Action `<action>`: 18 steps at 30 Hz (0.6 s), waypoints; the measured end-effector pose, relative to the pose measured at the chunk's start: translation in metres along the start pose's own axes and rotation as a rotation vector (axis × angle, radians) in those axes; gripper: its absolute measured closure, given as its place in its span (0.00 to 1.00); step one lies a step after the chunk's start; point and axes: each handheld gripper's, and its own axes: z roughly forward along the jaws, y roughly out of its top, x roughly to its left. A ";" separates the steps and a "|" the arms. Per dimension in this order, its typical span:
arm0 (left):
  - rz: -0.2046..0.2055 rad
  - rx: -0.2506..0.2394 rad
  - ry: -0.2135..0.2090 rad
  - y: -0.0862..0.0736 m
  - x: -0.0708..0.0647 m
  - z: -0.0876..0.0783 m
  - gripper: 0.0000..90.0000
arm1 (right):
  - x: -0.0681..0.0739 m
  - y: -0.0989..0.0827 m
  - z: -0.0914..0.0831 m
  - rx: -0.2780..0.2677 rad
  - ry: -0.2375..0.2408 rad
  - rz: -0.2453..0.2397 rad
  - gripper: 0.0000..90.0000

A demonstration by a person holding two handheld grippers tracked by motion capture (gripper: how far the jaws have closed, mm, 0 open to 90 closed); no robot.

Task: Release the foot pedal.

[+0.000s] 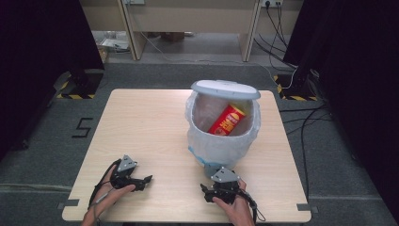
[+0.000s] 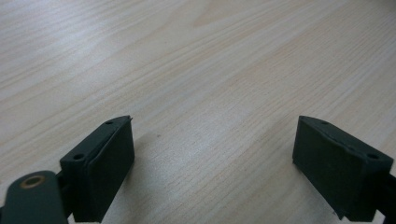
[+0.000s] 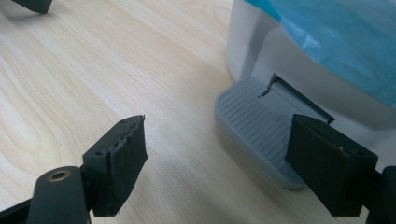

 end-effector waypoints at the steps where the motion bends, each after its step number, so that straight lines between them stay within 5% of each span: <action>1: 0.000 0.000 0.001 0.000 0.000 0.000 0.13 | 0.000 0.000 -0.001 -0.006 -0.001 -0.001 0.22; 9: 0.003 0.001 0.003 0.000 0.000 0.000 0.13 | -0.006 0.001 -0.013 -0.019 0.016 0.047 0.23; 18: 0.004 0.002 0.003 0.000 0.000 0.000 0.13 | -0.024 -0.008 -0.034 -0.028 -0.025 0.096 0.22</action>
